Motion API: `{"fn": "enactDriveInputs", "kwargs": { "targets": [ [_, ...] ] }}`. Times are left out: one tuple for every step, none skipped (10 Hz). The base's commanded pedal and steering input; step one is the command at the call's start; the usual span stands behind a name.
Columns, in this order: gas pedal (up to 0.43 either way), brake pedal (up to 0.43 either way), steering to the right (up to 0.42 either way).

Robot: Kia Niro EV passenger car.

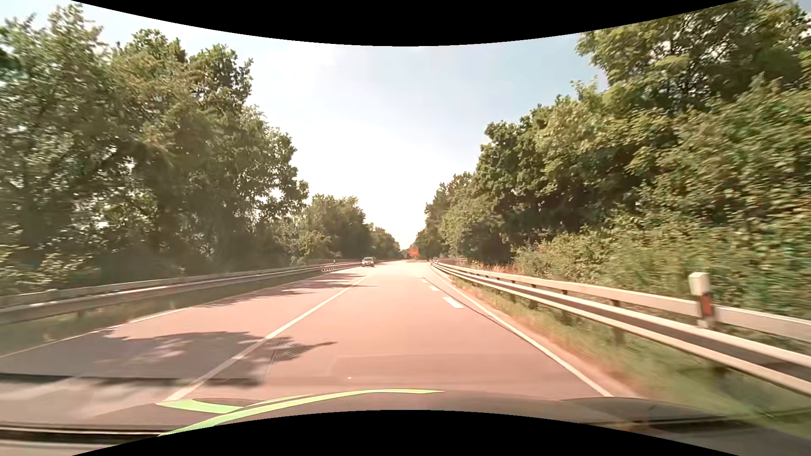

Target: Follow the waypoints while adhering to traffic rules and regulations

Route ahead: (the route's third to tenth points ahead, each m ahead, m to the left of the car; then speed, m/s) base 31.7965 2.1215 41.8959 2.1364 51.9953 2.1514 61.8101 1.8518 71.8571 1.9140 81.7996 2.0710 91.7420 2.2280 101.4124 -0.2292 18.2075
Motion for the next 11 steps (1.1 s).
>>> {"fn": "enactDriveInputs", "kwargs": {
  "targets": [
    [0.000, 0.037, 0.006],
    [0.000, 0.049, 0.006],
    [0.000, 0.049, 0.006],
    [0.000, 0.049, 0.005],
    [0.000, 0.049, 0.004],
    [0.000, 0.055, 0.004],
    [0.000, 0.049, 0.004],
    [0.000, 0.049, 0.004],
    [0.000, 0.049, 0.004],
    [0.000, 0.055, 0.004],
    [0.000, 0.055, 0.004]
  ]
}}
